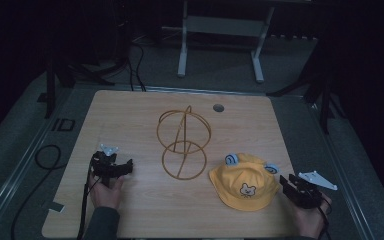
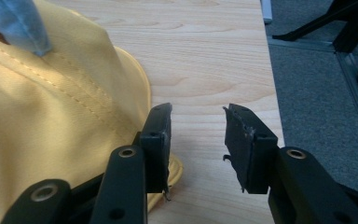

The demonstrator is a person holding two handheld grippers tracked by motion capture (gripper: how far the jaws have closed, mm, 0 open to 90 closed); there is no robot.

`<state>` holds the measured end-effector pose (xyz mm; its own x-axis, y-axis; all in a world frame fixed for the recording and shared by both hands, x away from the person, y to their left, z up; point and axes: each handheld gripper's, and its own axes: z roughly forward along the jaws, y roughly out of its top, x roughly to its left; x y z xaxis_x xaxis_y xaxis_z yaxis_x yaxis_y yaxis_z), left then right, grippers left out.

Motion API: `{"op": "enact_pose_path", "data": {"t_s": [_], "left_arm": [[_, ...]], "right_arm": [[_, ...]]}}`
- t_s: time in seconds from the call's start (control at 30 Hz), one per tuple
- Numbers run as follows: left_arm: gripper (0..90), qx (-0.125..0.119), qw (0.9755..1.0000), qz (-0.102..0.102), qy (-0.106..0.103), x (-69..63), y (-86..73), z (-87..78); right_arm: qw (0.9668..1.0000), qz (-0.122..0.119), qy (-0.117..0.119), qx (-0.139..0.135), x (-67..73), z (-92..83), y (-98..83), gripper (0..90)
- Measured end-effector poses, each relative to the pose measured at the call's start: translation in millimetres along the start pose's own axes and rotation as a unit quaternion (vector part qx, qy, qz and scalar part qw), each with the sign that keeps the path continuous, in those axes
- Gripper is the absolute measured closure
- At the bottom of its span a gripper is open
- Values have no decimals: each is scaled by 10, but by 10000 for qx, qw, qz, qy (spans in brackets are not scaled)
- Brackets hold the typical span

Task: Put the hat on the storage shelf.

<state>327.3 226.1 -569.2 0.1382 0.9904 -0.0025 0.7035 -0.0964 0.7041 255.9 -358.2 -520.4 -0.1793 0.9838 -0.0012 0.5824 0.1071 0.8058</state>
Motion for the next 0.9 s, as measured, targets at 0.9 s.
{"op": "enact_pose_path", "data": {"t_s": [0.9], "left_arm": [[71, 59, 10000, -17, 10, -27, 27, 34]], "right_arm": [[9955, -684, 627, 192, 20, -178, 250, 604]]}}
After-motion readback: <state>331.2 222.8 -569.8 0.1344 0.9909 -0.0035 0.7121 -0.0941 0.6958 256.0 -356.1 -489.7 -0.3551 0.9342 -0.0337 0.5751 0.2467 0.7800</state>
